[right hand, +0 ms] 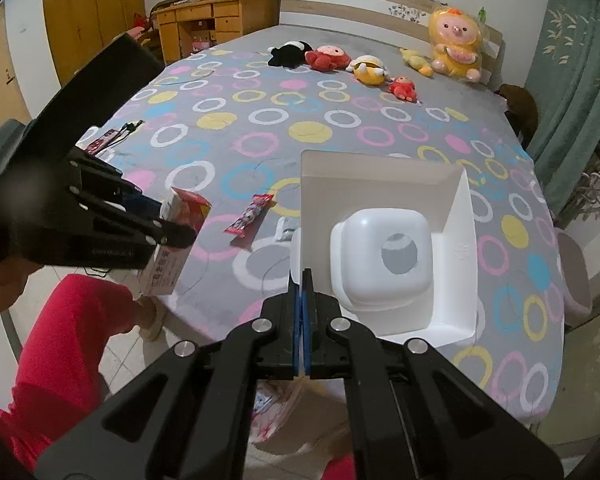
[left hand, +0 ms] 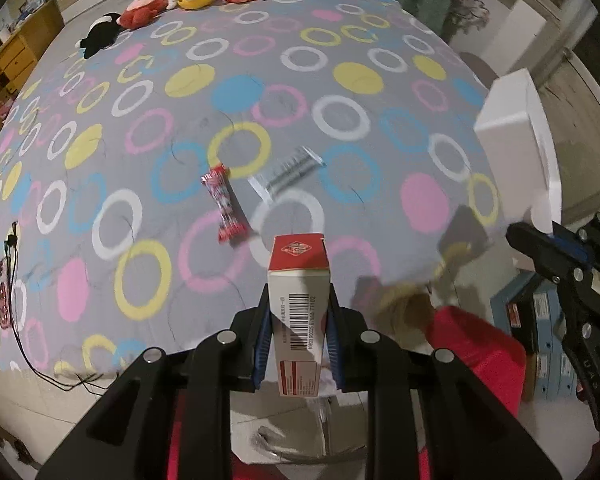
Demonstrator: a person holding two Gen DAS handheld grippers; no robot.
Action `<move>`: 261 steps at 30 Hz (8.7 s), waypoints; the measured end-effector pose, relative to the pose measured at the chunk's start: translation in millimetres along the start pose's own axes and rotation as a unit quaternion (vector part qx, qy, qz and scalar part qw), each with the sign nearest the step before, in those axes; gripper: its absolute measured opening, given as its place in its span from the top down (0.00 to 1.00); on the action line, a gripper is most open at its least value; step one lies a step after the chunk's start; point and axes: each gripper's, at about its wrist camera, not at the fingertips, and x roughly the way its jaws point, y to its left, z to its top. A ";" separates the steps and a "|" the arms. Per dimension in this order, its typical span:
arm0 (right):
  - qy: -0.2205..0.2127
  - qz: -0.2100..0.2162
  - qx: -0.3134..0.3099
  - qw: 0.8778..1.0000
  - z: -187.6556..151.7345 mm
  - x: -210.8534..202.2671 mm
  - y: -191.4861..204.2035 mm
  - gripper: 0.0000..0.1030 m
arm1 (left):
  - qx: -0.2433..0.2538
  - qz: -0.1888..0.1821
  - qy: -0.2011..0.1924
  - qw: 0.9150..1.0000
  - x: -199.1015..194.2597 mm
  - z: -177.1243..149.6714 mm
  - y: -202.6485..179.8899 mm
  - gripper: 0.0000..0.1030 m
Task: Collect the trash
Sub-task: 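Carry the toothpaste box and white tray down toward the white bag, then open both tools to drop the box and tray into the bag, then raise both tools back toward the lollipop and snack bar on the bed, then grasp the red lollipop with left tool while right tool grasps the silver snack bar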
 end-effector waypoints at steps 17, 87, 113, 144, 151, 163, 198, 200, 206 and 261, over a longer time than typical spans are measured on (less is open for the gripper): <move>0.011 0.018 0.010 1.000 -83.9 -47.2 79.0 0.98 | 0.025 -0.019 0.008 0.999 -8.3 -104.8 -42.2 0.77; 0.206 0.075 0.259 0.940 -253.5 242.5 59.2 0.98 | -0.181 -0.026 0.164 0.969 301.8 -199.6 -1.8 0.76; 0.254 0.094 0.291 0.918 -273.4 316.0 59.9 0.98 | -0.276 -0.051 0.205 0.938 356.1 -197.9 21.7 0.76; 0.287 0.080 0.284 0.911 -285.1 314.8 46.3 0.48 | -0.240 0.023 0.189 0.952 348.0 -193.2 26.9 0.32; 0.257 0.054 0.274 0.925 -267.0 260.4 39.7 0.48 | -0.203 0.049 0.144 0.967 293.1 -192.5 24.1 0.28; 0.134 0.043 0.201 0.970 -219.5 122.3 46.0 0.29 | -0.068 0.083 0.099 0.989 189.7 -187.9 -10.8 0.24; 0.078 0.144 -0.302 0.939 93.9 29.0 -39.6 0.09 | -0.044 0.027 0.068 0.996 3.3 79.3 68.0 0.13; 0.089 0.150 -0.305 0.936 102.1 51.4 -42.6 0.09 | -0.047 0.033 0.084 0.995 25.1 87.3 72.4 0.13; 0.113 0.178 -0.306 0.928 113.1 114.7 -47.4 0.09 | -0.048 0.033 0.116 0.992 85.2 94.8 81.1 0.13; 0.090 0.045 -0.056 0.993 35.8 194.9 -41.3 0.62 | -0.086 0.057 0.052 0.993 118.6 72.5 106.7 0.85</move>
